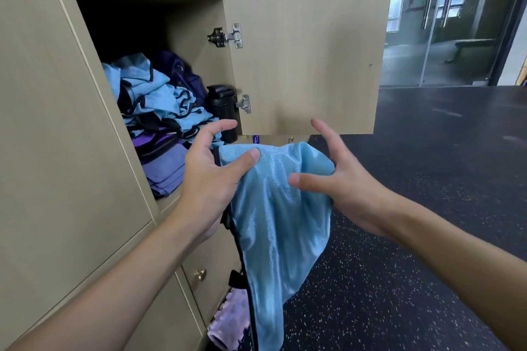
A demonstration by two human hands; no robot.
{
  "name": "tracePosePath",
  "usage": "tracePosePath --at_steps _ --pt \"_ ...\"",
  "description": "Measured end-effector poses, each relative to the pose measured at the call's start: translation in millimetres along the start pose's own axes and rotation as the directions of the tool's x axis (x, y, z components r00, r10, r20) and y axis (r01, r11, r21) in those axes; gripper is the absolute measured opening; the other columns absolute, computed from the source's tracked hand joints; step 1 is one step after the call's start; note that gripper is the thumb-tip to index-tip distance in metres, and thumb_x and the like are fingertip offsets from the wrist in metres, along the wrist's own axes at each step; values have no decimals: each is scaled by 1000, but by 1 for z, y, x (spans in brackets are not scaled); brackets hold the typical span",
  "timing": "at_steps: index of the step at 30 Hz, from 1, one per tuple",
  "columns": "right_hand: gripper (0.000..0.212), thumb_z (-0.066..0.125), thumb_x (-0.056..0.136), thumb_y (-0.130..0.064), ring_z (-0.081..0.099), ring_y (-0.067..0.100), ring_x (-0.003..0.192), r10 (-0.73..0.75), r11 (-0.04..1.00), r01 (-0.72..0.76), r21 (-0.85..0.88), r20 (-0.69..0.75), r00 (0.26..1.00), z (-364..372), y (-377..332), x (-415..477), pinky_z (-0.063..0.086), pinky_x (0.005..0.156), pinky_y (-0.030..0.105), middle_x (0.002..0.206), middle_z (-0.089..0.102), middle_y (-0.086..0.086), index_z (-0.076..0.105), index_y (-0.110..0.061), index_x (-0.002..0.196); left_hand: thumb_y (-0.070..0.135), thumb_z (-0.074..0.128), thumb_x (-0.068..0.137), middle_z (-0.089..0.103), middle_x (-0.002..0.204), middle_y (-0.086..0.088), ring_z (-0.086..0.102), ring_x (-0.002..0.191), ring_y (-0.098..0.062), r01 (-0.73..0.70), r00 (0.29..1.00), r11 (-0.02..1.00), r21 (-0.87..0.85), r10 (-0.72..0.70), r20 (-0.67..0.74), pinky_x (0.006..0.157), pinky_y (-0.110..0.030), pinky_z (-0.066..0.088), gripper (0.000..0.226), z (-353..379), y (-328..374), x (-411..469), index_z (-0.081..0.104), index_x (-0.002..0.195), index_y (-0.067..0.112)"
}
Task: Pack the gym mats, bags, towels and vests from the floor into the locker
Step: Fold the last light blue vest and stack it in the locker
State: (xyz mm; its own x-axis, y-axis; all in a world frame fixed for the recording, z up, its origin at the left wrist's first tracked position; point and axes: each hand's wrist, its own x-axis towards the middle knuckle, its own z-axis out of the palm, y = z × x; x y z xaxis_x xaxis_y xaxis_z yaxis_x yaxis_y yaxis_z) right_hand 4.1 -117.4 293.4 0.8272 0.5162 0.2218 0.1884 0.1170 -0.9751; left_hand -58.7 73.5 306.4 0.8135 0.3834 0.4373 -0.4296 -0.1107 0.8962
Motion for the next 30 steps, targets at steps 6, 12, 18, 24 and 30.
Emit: tracePosePath --at_steps 6,12,18,24,30 --pt "98 82 75 -1 73 24 95 -39 998 37 -51 -43 998 14 2 1 59 87 43 116 68 8 33 -54 142 8 80 81 69 96 -21 68 85 -29 64 996 998 29 -66 59 86 -59 57 53 4 -2 -7 57 122 32" --pt "88 82 78 -8 68 20 101 -93 995 87 -38 -193 977 11 2 4 59 87 41 125 56 -1 37 -52 140 17 91 66 67 125 2 68 109 -9 103 964 991 89 -121 235 84 -22 56 111 7 -23 -33 22 149 42" --pt "101 88 69 -25 59 23 122 -18 1000 18 -2 -208 978 1 4 8 53 98 46 142 44 -2 27 -57 142 16 84 71 44 153 -7 51 134 -33 7 990 1000 29 -11 142 105 -53 47 99 17 -29 -28 30 139 63" --pt "109 86 73 -12 71 21 104 116 993 -116 -6 -43 992 -8 8 7 59 86 35 133 59 12 19 -50 151 -2 74 81 75 100 -3 70 95 -27 27 1000 1000 -13 -27 13 91 -50 57 79 7 -17 -6 42 140 38" --pt "99 85 73 -8 70 33 103 42 997 -41 60 -22 999 -9 5 6 56 92 47 134 53 24 32 -60 140 -4 68 89 73 97 -24 70 82 -30 128 992 992 5 -128 -19 87 -49 57 59 -1 -1 2 48 133 30"
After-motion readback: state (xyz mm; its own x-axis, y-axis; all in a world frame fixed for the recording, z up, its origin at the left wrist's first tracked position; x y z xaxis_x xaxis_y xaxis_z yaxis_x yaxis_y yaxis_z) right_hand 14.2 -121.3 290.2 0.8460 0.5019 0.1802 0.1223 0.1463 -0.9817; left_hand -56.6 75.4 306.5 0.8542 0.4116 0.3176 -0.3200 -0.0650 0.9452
